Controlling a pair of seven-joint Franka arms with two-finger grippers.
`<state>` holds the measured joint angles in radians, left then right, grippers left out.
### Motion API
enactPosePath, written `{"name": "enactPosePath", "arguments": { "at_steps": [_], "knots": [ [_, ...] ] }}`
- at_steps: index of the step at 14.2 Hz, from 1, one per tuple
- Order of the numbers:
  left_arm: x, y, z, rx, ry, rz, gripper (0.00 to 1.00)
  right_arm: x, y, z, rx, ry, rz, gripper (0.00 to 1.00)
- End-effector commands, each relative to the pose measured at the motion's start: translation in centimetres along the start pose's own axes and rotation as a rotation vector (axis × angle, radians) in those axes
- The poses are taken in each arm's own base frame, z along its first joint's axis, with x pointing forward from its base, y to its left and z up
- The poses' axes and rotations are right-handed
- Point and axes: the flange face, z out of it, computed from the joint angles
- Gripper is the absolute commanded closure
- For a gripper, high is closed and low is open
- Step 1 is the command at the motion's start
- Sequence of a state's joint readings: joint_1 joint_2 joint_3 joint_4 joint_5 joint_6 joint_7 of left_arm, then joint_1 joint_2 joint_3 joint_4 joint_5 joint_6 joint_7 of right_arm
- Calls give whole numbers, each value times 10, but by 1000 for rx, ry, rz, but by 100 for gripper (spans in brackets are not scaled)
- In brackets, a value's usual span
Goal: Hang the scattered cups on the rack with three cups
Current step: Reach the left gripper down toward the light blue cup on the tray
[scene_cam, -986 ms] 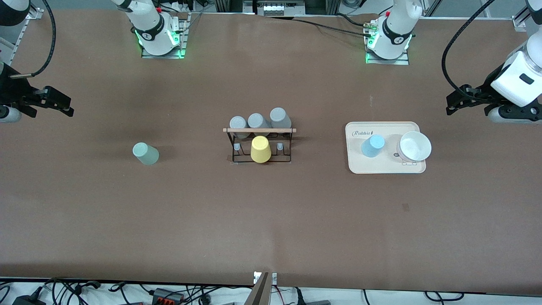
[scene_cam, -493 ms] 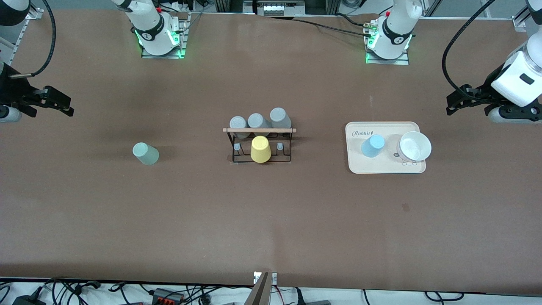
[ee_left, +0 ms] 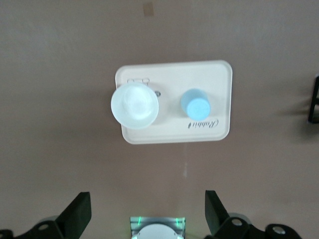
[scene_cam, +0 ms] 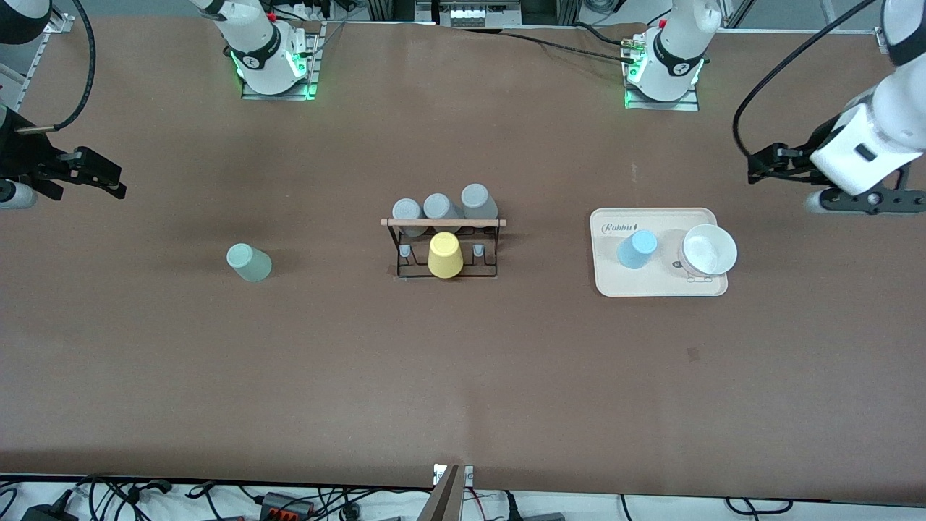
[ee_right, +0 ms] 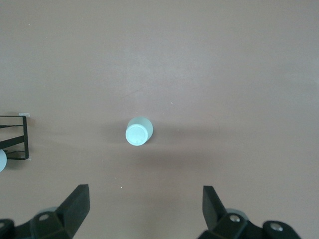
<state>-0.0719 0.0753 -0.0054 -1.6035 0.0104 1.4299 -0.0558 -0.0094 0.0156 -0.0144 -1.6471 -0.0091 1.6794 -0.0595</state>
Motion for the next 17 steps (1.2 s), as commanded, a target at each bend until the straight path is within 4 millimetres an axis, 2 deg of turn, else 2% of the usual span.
{"name": "enactPosePath", "arguments": {
  "at_steps": [1, 3, 5, 7, 9, 11, 12, 13, 17],
  "knots": [
    [5, 15, 31, -12, -86, 21, 0, -7, 0, -3, 8, 1, 3, 0],
    [20, 43, 75, -5, -51, -19, 0, -7, 0, -2, 8, -2, 3, 0],
    [25, 83, 112, 9, 12, -104, 0, -6, 0, -1, 8, -3, 3, 0],
    [28, 103, 143, 27, 98, -72, 0, -6, 2, -1, 9, -2, 6, 0],
    [33, 95, 177, 40, 169, -60, 0, -5, 0, 1, 8, -7, 3, 0],
    [31, 92, 222, 11, 236, -61, 0, -4, 0, 2, 8, -10, 3, 0],
    [33, 87, 246, -8, 271, -66, 0, -3, 0, 4, 8, -13, 1, 0],
    [35, 75, 262, -23, 292, -85, 0, -3, -1, 4, 8, -13, 0, 0],
    [39, 81, 291, -28, 264, -74, 0, 0, -1, 10, 9, -22, -2, 0]
  ]
}}
